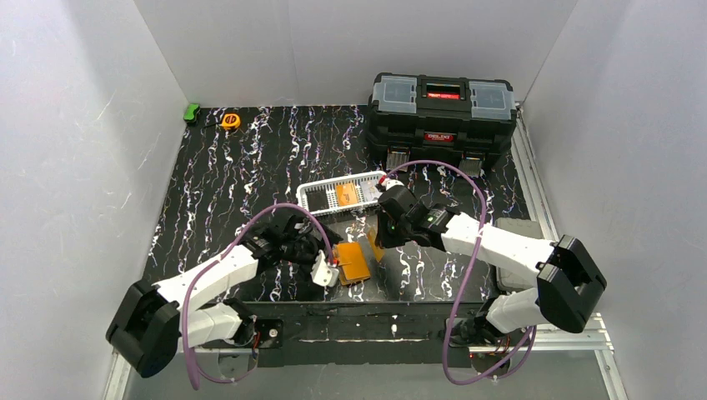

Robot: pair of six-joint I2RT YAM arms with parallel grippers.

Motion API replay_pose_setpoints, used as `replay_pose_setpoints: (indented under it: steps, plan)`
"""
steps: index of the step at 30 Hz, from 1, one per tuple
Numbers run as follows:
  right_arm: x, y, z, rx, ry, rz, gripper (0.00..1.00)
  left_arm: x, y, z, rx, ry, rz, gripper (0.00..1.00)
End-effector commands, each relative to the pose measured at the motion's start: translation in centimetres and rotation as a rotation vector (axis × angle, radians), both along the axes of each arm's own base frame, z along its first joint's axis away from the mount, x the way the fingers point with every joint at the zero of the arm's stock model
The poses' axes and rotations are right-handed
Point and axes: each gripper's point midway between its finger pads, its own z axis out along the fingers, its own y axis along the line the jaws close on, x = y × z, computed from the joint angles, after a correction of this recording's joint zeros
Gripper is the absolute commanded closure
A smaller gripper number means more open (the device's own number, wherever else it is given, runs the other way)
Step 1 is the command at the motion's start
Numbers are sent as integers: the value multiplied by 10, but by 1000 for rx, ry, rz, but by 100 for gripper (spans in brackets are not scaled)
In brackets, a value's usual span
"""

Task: Put the credit cards into the card holder
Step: Move the card holder to the center of the board, then open the card holder at the center of the board.

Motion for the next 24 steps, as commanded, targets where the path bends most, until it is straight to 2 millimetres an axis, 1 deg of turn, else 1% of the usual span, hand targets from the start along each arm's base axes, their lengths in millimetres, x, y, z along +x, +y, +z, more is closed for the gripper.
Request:
replay_pose_setpoints:
  steps: [1, 3, 4, 9, 13, 18, 20, 24]
  plan:
    - [12, 18, 6, 107, 0, 53, 99, 2, -21, -1, -14, -162, -202, 6]
    - [16, 19, 1, 101, 0, 54, 99, 0, -23, -9, 3, -192, -261, 6]
    - [13, 21, -1, 110, 18, 74, 99, 0, -24, -12, 8, -199, -279, 6]
    - [12, 27, -9, 124, 45, 97, 99, 10, -35, -18, 19, -238, -317, 8]
    - [11, 29, -17, 119, 64, 113, 99, 22, -44, -14, 19, -256, -319, 16]
    - [13, 33, -20, 121, 73, 128, 99, 35, -56, -6, 13, -259, -308, 29]
    - [14, 34, -21, 119, 80, 133, 99, 36, -59, -4, 8, -258, -310, 33]
    - [15, 36, -23, 121, 87, 138, 99, 34, -59, -4, 17, -238, -315, 36]
